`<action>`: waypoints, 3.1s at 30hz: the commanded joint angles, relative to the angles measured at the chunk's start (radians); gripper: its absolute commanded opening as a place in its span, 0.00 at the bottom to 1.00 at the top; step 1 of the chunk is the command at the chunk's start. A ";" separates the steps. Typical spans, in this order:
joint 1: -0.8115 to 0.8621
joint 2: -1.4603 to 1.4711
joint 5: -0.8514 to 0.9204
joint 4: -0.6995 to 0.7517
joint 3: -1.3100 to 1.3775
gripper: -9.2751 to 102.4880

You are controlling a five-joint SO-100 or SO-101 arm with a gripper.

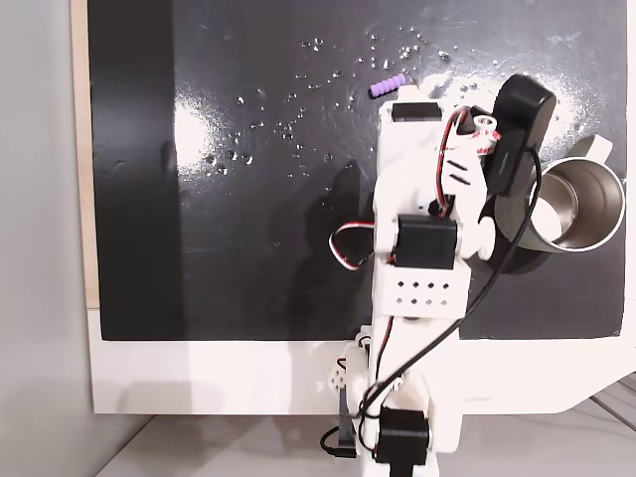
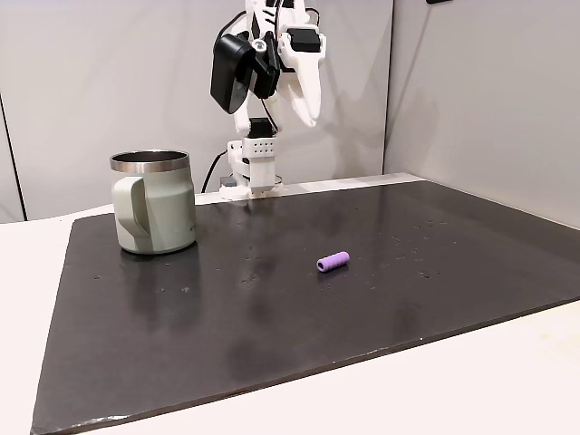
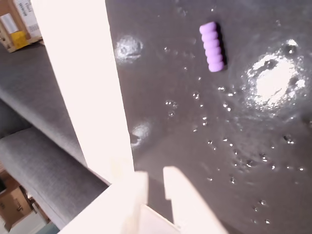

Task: Grasp a pengrip and put it in the cup.

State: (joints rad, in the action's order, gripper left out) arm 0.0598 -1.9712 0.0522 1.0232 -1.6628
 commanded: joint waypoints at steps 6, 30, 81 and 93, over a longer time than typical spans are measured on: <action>0.043 0.328 -0.026 0.176 0.385 0.08; 0.017 0.950 -0.110 0.684 1.190 0.09; 0.034 1.485 -0.026 0.761 1.647 0.31; 0.034 1.534 -0.031 0.744 1.675 0.29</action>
State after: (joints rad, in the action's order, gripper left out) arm 0.0905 -0.4264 0.0215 1.7763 -0.0353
